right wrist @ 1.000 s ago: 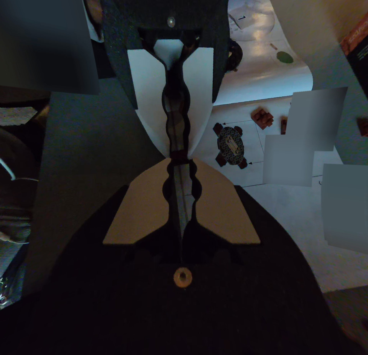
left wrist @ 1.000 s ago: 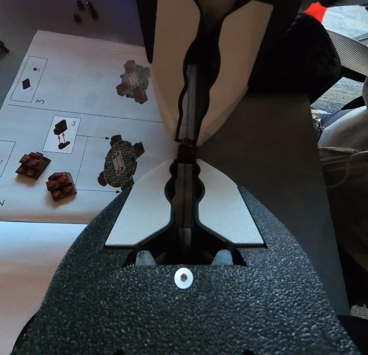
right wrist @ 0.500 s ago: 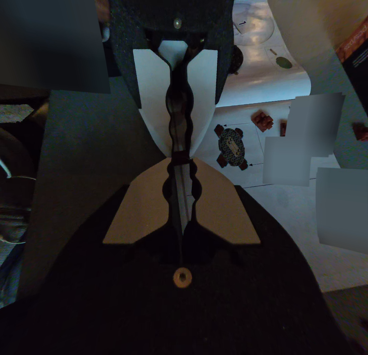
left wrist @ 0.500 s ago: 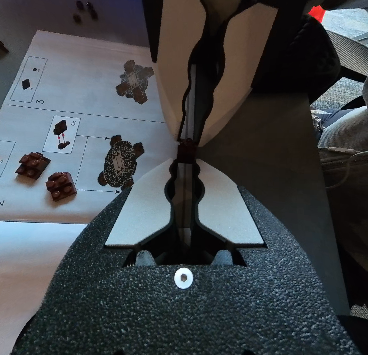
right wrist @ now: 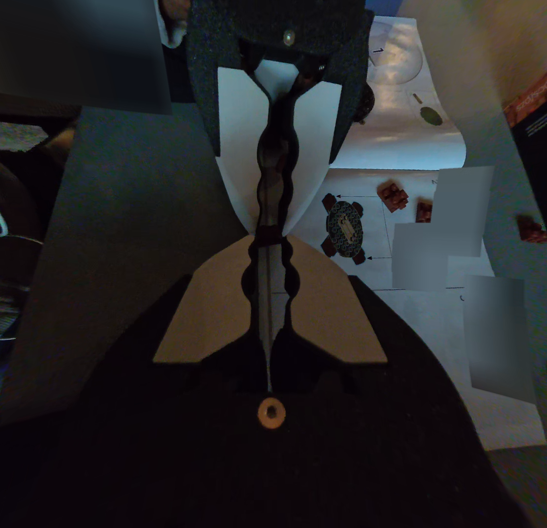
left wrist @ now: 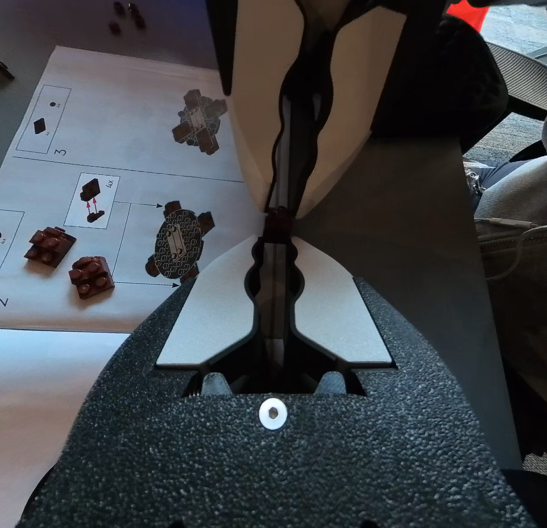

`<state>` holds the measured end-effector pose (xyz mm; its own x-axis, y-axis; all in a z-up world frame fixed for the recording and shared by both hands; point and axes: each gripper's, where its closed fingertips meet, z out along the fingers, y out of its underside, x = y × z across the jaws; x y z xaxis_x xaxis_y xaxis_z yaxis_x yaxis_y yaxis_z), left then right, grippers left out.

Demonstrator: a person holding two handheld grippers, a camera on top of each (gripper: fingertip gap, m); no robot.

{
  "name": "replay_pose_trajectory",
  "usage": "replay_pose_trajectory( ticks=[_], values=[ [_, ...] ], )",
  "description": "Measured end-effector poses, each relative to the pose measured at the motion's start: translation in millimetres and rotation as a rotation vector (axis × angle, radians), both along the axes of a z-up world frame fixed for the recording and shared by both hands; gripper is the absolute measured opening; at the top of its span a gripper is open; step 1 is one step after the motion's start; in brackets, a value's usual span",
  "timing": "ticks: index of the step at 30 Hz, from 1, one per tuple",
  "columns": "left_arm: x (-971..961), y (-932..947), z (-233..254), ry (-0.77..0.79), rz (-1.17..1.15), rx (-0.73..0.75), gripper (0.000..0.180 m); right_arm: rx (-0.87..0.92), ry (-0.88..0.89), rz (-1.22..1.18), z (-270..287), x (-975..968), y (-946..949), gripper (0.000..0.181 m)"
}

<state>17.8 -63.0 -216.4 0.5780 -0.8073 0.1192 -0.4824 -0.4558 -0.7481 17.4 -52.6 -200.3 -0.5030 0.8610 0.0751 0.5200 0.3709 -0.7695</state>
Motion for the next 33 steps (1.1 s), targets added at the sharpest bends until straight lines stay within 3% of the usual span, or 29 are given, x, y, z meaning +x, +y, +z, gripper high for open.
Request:
replay_pose_trajectory(
  ticks=[8, 15, 22, 26, 33],
  values=[
    [0, 0, 0, 0.002, 0.0, 0.002, 0.014, -0.023, 0.007, 0.026, -3, 1, 2, 0.014],
    [0, -1, 0, 0.011, 0.0, 0.013, 0.014, 0.063, -0.016, 0.061, 1, -2, 0, 0.014],
    [1, 0, 0, 0.015, 0.0, 0.016, 0.014, 0.318, -0.23, 0.145, -18, 3, 3, 0.014],
    [1, 0, 0, 0.009, 0.0, 0.012, 0.014, 0.193, -0.195, 0.095, -10, 4, 5, 0.014],
    [-3, 5, 4, -0.033, 0.035, 0.008, 0.014, 0.138, -0.179, -0.059, -11, 3, 37, 0.017]
  ],
)
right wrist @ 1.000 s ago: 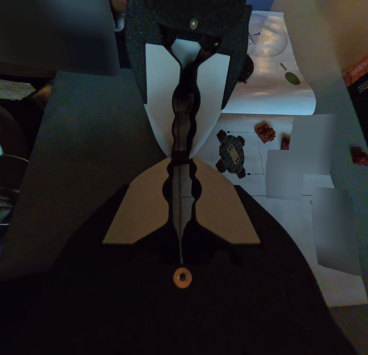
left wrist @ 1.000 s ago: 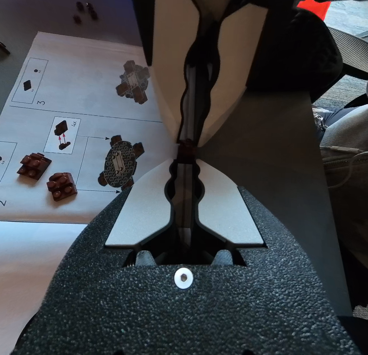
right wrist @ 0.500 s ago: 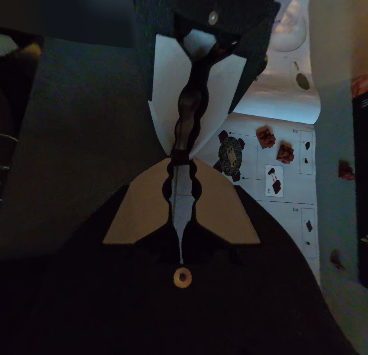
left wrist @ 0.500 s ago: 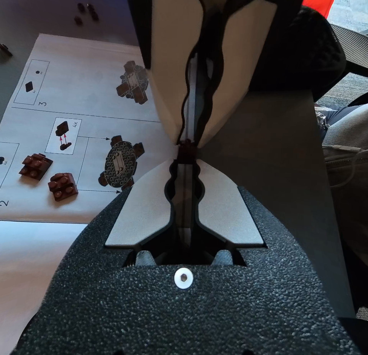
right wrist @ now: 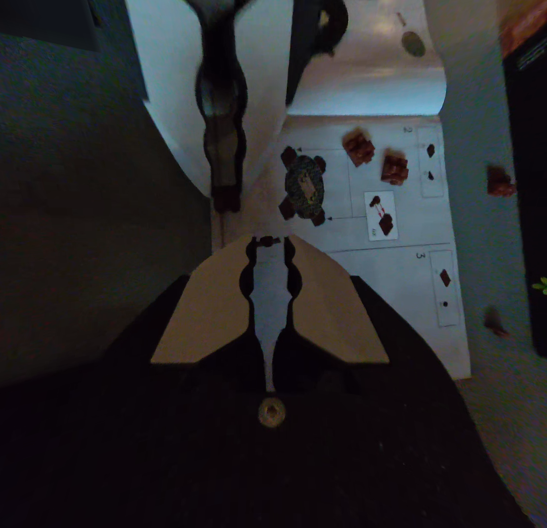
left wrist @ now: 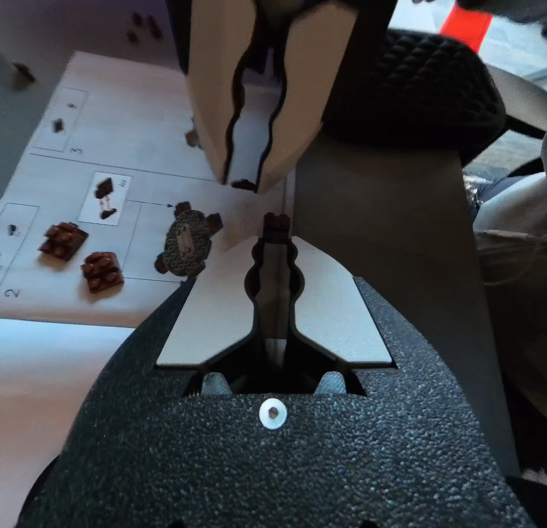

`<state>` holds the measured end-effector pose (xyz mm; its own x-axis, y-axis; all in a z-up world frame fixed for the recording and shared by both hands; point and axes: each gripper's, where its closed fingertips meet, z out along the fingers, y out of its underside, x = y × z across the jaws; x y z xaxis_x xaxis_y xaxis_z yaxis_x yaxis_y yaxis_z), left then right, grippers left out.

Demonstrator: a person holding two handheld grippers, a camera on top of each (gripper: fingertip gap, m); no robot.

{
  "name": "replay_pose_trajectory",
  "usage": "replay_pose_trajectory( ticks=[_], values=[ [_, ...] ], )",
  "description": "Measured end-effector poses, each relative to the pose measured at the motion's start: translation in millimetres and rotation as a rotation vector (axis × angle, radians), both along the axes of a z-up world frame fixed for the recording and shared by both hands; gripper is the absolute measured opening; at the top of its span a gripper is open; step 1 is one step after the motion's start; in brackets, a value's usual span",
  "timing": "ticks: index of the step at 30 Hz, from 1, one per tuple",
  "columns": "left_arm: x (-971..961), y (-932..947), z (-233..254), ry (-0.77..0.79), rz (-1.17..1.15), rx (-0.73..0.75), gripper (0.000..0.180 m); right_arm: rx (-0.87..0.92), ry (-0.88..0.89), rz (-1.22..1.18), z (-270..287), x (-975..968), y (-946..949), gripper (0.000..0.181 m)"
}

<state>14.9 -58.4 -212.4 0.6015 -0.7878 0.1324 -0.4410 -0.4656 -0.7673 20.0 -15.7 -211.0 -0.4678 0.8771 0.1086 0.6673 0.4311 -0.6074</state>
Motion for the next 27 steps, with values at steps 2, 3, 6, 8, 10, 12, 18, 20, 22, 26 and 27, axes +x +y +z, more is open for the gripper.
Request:
replay_pose_trajectory(
  ticks=[2, 3, 6, 8, 10, 12, 18, 20, 22, 26, 27],
  values=[
    [-2, 2, 8, -0.047, 0.028, 0.031, 0.014, 0.044, -0.062, -0.009, -6, 4, 5, 0.032],
    [-3, 2, 12, -0.079, 0.033, 0.037, 0.014, 0.029, -0.066, -0.007, -5, 3, 4, 0.044],
    [-6, 5, 17, -0.125, 0.056, 0.028, 0.014, 0.057, -0.059, 0.0, 0, 4, 6, 0.047],
    [-5, 4, 15, -0.113, 0.051, 0.025, 0.014, 0.06, -0.051, 0.002, 4, 8, 7, 0.045],
    [-4, 3, 13, -0.09, 0.039, 0.025, 0.014, 0.067, -0.036, 0.031, 8, 16, 10, 0.017],
    [-3, 3, 11, -0.076, 0.036, 0.021, 0.014, 0.048, -0.008, 0.05, 8, 21, 10, 0.005],
    [-3, 2, 10, -0.072, 0.032, 0.018, 0.014, -0.042, 0.056, 0.026, -3, 19, 9, 0.006],
    [-3, 2, 11, -0.069, 0.03, 0.02, 0.014, -0.07, 0.056, 0.031, -8, 20, 9, 0.006],
    [-3, 1, 11, -0.069, 0.027, 0.018, 0.014, -0.102, 0.09, 0.032, -6, 16, 8, 0.006],
    [-3, 2, 11, -0.077, 0.029, 0.017, 0.014, -0.112, 0.11, 0.051, -5, 8, 4, 0.006],
    [-3, 2, 11, -0.076, 0.028, 0.016, 0.014, -0.108, 0.11, 0.052, -5, 6, 3, 0.006]
  ],
)
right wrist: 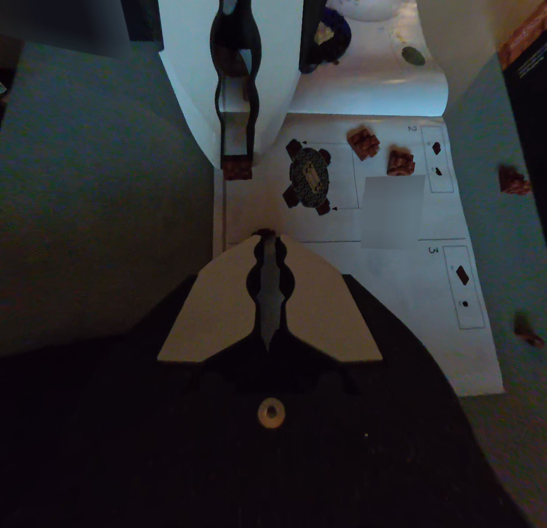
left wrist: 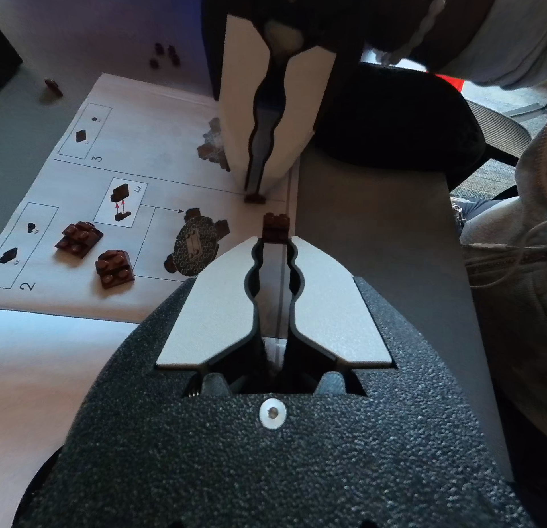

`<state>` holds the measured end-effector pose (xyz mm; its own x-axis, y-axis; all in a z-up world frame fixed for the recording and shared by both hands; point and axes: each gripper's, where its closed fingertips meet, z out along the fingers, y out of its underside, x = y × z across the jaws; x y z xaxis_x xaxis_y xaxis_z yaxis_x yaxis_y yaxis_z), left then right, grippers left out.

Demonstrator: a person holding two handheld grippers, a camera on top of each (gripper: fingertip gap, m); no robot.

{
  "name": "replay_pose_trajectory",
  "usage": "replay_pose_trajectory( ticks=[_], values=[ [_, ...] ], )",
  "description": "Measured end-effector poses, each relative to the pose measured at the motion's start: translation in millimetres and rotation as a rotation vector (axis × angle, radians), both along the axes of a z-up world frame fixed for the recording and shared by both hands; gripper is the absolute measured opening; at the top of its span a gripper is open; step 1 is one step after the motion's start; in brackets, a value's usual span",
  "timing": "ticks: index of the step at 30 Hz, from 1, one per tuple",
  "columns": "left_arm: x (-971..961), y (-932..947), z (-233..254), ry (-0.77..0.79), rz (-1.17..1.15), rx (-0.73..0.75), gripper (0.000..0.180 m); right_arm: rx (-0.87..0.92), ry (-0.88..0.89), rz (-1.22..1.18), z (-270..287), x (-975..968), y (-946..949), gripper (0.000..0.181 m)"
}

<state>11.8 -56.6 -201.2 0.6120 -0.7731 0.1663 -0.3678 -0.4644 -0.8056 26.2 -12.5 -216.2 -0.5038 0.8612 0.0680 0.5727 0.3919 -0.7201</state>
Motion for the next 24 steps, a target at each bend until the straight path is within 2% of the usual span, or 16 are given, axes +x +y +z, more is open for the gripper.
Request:
replay_pose_trajectory(
  ticks=[11, 16, 24],
  values=[
    [0, -1, 0, 0.003, -0.008, 0.0, 0.014, 0.02, -0.013, 0.012, 5, -3, -2, 0.008],
    [1, -1, -2, 0.011, -0.01, -0.003, 0.014, 0.055, -0.152, 0.059, 7, 1, -8, 0.02],
    [1, -1, -3, 0.022, -0.01, -0.001, 0.014, 0.167, -0.381, 0.133, -3, 0, -7, 0.022]
  ],
)
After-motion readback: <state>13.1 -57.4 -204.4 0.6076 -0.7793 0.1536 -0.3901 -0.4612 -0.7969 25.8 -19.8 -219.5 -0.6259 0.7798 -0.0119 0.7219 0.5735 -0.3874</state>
